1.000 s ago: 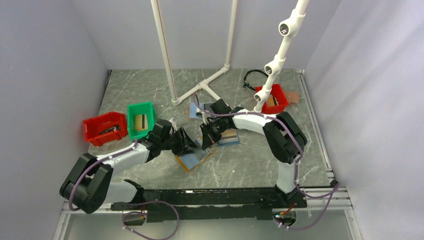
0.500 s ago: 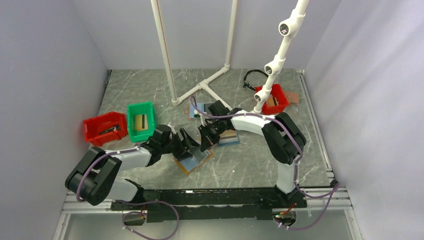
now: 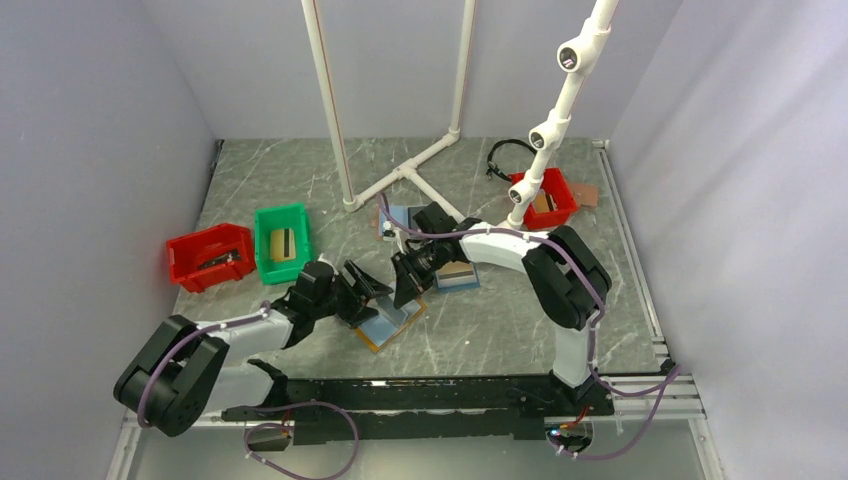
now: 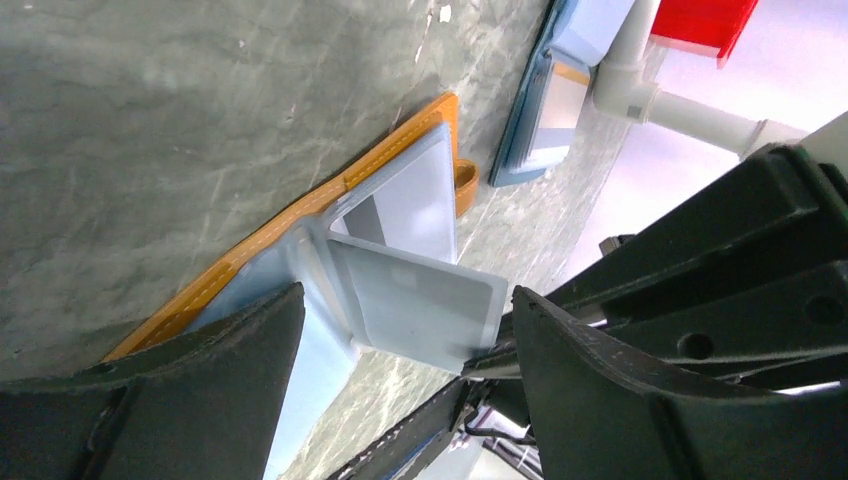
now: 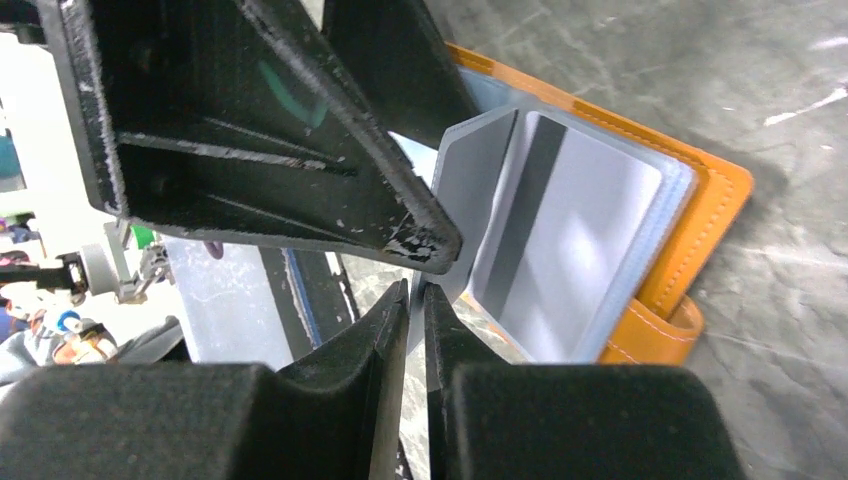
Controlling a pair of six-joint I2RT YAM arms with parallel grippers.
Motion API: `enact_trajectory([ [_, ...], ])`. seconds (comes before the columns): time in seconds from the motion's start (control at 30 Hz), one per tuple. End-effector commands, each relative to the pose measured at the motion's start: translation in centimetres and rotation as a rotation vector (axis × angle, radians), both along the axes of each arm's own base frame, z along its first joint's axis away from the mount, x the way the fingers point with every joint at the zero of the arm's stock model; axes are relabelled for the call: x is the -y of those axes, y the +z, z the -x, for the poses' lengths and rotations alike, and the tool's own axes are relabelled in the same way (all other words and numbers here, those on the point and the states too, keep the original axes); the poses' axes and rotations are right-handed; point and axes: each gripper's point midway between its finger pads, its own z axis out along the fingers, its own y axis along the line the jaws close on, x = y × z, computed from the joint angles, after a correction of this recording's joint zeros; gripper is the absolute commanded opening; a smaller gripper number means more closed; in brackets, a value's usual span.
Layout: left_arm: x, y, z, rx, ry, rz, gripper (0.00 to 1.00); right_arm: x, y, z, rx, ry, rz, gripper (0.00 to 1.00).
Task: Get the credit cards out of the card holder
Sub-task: Remove the credit card from the card holder.
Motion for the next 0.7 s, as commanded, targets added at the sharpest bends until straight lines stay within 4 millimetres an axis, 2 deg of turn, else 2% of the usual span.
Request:
enact_trajectory([
  [0.0, -1.0, -0.3, -0.6, -0.012, 0.094, -0.007, 0.82, -0.7, 1.8, 0.9, -0.021, 0.036, -0.080, 0.14],
  [0.13, -0.7, -0.1, -0.9, -0.010, 0.092, 0.004, 0.82, -0.8, 1.7, 1.1, -0.028, 0.041, -0.083, 0.16],
  [0.23, -0.3, -0.4, -0.8, -0.027, 0.076, 0.016, 0.80, -1.2, 2.2, 1.7, -0.032, 0.066, -0.103, 0.21],
  [0.4, -0.2, -1.2, -0.2, -0.062, 0.065, 0.020, 0.71, -2.0, 3.3, 3.8, -0.077, 0.151, -0.162, 0.29],
  [0.57, -1.2, -2.0, 1.1, -0.090, 0.054, -0.036, 0.64, -1.9, 3.1, 4.1, -0.086, 0.170, -0.162, 0.36],
  [0.67, -2.1, -2.5, 1.7, -0.101, 0.054, -0.095, 0.56, -1.7, 2.9, 4.0, -0.072, 0.176, -0.156, 0.40],
])
